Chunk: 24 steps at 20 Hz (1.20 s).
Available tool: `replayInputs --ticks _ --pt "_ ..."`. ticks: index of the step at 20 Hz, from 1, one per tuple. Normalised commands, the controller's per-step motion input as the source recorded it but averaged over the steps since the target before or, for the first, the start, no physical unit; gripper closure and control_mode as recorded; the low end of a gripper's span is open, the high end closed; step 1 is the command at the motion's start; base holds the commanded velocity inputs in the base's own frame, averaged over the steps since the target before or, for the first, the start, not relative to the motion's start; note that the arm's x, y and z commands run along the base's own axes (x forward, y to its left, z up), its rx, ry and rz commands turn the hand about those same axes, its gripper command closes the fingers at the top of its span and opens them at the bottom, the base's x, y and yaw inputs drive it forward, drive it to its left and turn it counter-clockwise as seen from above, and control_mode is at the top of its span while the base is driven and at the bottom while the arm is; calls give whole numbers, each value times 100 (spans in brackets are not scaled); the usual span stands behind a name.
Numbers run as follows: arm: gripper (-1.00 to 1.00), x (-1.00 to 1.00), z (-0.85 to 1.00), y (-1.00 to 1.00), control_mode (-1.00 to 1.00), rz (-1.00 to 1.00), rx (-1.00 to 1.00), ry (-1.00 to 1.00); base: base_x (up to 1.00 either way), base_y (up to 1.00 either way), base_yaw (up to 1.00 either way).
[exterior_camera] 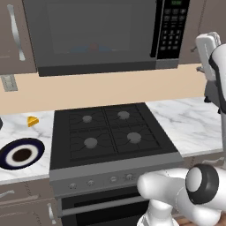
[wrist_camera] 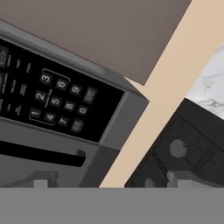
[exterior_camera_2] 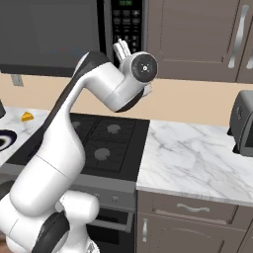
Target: Pick the bell pepper from the counter and place it in the microwave. Then turn on the microwave.
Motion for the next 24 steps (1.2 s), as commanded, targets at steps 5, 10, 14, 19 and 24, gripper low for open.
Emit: replayInputs --ticks 5,10,14,19,24 --pt "-100 1 -3 8 -100 0 6 -1 0 0 0" --pt "-100 7 -3 2 -100 0 8 0 0 0 0" --pt "-100 18 -1 0 -100 0 10 0 0 0 0" --pt "-100 3 -3 5 -100 0 12 0 0 0 0" --pt "-100 13 -3 2 -100 0 11 0 0 0 0"
